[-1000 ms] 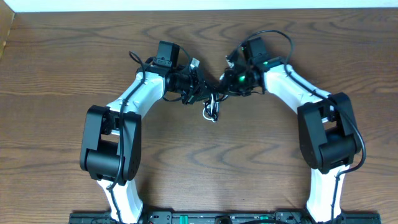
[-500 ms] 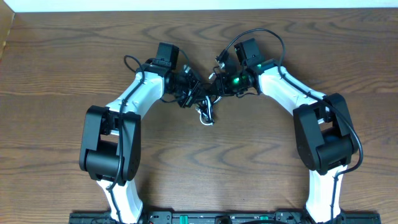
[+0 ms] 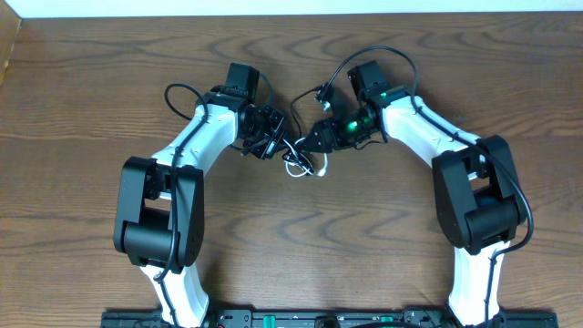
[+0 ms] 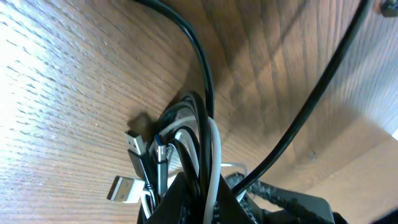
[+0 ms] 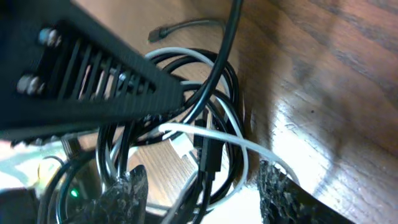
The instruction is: Untangle cables
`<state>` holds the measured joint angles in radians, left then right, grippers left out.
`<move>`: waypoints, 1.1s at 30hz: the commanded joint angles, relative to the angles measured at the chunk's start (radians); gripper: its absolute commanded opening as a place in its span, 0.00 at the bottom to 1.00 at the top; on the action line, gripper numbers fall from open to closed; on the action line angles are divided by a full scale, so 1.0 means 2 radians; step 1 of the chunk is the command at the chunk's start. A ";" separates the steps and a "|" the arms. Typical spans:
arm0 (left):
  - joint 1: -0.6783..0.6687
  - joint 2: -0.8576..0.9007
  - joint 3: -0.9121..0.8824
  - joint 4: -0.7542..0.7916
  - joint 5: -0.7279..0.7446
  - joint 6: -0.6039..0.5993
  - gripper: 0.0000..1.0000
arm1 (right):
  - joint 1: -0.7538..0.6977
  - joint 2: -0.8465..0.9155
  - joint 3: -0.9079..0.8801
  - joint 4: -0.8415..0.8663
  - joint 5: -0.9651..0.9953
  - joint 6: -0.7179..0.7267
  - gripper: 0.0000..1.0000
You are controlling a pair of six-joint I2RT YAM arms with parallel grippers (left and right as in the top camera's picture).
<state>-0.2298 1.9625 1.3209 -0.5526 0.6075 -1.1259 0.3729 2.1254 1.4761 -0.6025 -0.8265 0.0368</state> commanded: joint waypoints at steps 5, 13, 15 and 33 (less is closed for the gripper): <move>-0.005 0.003 -0.001 -0.007 -0.026 -0.006 0.07 | -0.026 -0.044 0.003 -0.004 -0.081 -0.087 0.58; -0.009 0.003 -0.001 -0.009 0.003 -0.022 0.08 | -0.041 -0.053 0.003 -0.020 -0.204 -0.131 0.66; -0.010 0.003 -0.001 -0.010 0.033 -0.023 0.07 | -0.043 -0.053 0.003 -0.022 -0.188 -0.139 0.68; -0.030 0.003 -0.001 0.004 0.040 0.119 0.08 | 0.043 -0.053 0.003 -0.163 -0.125 -0.223 0.65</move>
<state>-0.2901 1.9625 1.3205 -0.5465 0.6792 -0.9783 0.4362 2.0411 1.4769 -0.9104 -1.1137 -0.3733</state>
